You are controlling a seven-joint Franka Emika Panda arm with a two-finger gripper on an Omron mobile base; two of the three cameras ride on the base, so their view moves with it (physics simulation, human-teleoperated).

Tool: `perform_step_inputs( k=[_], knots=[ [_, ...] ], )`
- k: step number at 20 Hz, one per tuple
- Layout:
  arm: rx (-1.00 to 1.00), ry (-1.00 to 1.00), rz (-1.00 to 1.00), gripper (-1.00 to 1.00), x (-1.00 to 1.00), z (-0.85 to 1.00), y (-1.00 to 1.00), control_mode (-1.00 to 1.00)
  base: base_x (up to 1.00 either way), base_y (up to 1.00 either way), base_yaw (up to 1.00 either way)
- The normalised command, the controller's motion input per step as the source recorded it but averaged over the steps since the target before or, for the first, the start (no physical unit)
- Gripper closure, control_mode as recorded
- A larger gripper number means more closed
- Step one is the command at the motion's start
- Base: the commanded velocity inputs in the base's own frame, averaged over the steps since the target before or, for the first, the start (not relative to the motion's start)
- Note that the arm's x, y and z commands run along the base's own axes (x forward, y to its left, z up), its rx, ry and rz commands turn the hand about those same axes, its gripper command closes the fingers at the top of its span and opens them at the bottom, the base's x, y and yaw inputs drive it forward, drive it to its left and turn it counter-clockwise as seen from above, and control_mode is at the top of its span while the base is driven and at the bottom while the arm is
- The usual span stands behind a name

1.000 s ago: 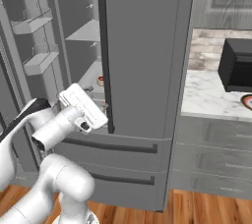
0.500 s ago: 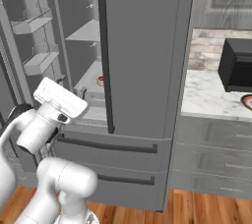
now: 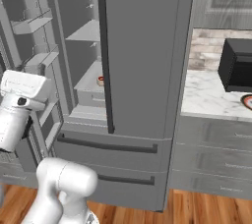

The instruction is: Place the steak on the counter behind the older steak on the same shelf of the fridge to maintain FIFO order. Close the fridge door when finished.

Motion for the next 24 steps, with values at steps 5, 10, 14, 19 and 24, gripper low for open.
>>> perform_step_inputs(
  k=[5,10,14,19,24],
  knots=[
    [-0.45,0.26,-0.12,-1.0,-0.54,0.31,1.0,-1.0,0.0,0.0,0.0],
    [-0.51,0.45,-0.18,-1.0,-0.06,-0.46,1.0,-1.0,0.0,0.0,0.0],
    [-0.49,0.4,-0.2,-1.0,-0.06,-0.41,1.0,-1.0,0.0,0.0,0.0],
    [-0.46,0.3,-0.17,-1.0,-0.39,-0.06,1.0,-1.0,0.0,0.0,0.0],
    [-0.47,0.37,-0.15,-1.0,-0.19,-0.04,1.0,-1.0,0.0,0.0,0.0]
  ],
)
